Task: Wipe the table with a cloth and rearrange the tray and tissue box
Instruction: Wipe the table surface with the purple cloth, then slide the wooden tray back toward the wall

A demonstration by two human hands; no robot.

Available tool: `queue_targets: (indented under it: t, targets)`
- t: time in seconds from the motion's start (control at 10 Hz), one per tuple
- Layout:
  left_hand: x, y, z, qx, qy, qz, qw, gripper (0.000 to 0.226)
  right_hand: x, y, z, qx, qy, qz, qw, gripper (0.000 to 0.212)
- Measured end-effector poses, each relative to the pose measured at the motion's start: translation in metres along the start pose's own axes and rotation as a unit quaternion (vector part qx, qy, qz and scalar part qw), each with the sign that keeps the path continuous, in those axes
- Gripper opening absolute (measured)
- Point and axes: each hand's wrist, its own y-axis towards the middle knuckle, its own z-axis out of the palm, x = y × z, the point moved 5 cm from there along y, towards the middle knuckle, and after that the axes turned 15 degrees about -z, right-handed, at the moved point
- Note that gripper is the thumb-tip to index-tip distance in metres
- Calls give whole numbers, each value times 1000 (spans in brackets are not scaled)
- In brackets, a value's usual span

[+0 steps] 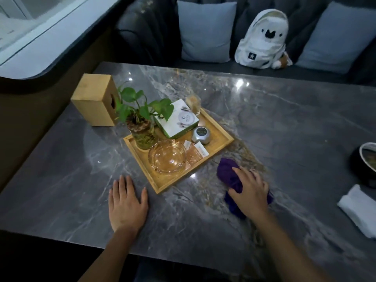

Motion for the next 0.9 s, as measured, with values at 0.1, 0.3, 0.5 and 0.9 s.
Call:
queue_targets:
  t: [0.1,0.3,0.5,0.9]
  targets:
    - [-1,0,-1,3,3,0,1000,67,-2,0,3,0,-8,-3,1000,60]
    - [0,0,-2,-4,-7,7,1000,67,-3,2,2,23,-9,0,1000,58]
    - [0,2,-4,15,-23,2,1000,67,-3,9,-2,105,-6,28,994,65]
    - [-17,32,-42,90,-190,-89,974,41,25,96,-57,-12,167,19,986,34]
